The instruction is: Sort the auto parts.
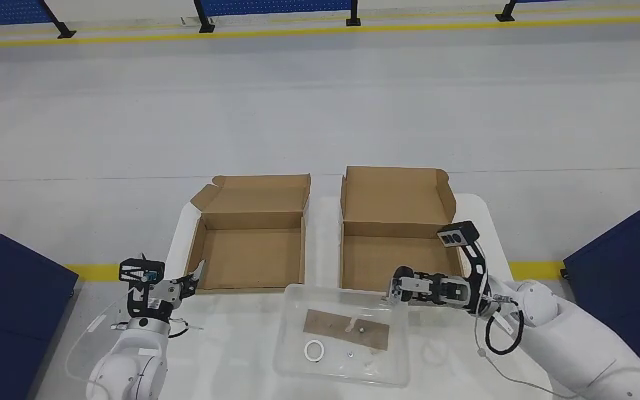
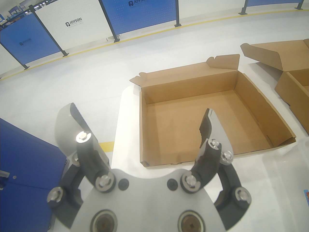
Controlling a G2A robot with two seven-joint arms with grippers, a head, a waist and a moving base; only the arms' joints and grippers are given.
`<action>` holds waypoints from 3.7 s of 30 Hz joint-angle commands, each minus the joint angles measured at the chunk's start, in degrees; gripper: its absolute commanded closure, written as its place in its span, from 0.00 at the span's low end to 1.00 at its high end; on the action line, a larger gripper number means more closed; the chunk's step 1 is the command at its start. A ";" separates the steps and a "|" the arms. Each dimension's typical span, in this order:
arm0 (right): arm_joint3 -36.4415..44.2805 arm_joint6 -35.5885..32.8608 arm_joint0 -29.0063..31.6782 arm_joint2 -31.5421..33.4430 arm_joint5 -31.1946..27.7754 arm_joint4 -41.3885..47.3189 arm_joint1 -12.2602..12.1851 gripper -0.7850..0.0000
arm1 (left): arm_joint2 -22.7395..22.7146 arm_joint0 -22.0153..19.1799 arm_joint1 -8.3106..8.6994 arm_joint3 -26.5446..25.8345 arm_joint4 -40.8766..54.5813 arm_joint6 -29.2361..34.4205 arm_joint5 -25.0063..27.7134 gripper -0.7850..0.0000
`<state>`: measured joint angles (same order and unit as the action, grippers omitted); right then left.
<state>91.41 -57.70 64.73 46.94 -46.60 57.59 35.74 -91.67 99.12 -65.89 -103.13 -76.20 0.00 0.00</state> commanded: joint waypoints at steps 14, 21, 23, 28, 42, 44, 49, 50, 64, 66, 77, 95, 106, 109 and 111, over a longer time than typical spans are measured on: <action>1.40 -3.22 3.82 6.78 3.22 1.73 1.31 1.00 | 0.00 0.00 0.00 0.00 0.00 0.00 0.00 0.00; 2.23 -5.95 5.32 10.49 5.94 4.14 2.33 1.00 | 0.00 0.00 0.00 0.00 0.00 0.00 0.00 0.00; 2.35 -6.47 5.71 11.43 6.46 4.35 2.62 1.00 | 0.00 0.00 0.00 0.00 0.00 0.00 0.00 0.00; 3.49 -7.88 7.03 14.19 7.87 4.87 3.78 1.00 | 0.00 0.00 0.00 0.00 0.00 0.00 0.00 0.00; 4.37 -11.45 9.06 19.49 11.44 5.79 6.21 1.00 | 0.00 0.00 0.00 0.00 0.00 0.00 0.00 0.00; 4.37 -11.45 9.06 19.49 11.44 5.79 6.21 1.00 | 0.00 0.00 0.00 0.00 0.00 0.00 0.00 0.00; 4.37 -11.45 9.06 19.49 11.44 5.79 6.21 1.00 | 0.00 0.00 0.00 0.00 0.00 0.00 0.00 0.00; 4.37 -11.45 9.06 19.49 11.44 5.79 6.21 1.00 | 0.00 0.00 0.00 0.00 0.00 0.00 0.00 0.00; 9.47 -11.43 9.30 23.95 17.70 11.88 7.45 1.00 | 0.00 0.00 0.00 0.00 0.00 0.00 0.00 0.00; 9.98 -11.72 9.16 24.48 18.47 12.81 7.68 1.00 | 0.00 0.00 0.00 0.00 0.00 0.00 0.00 0.00; 11.11 -10.34 6.98 25.96 22.67 12.09 9.02 1.00 | 0.00 0.00 0.00 0.00 0.00 0.00 0.00 0.00; 11.01 -9.21 4.43 25.39 24.04 10.49 10.21 1.00 | 0.00 0.00 0.00 0.00 0.00 0.00 0.00 0.00; 14.21 -4.23 0.63 25.54 29.46 9.98 11.39 1.00 | 0.00 0.00 0.00 0.00 0.00 0.00 0.00 0.00; 14.26 -3.53 -1.01 24.84 30.86 11.91 11.99 1.00 | 0.00 0.00 0.00 0.00 0.00 0.00 0.00 0.00; 14.16 -3.33 -1.98 24.41 31.60 13.32 12.40 1.00 | 0.00 0.00 0.00 0.00 0.00 0.00 0.00 0.00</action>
<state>105.66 -61.11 63.33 71.58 -15.44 70.08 47.91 -91.67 99.12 -65.89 -103.13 -76.20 0.00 0.00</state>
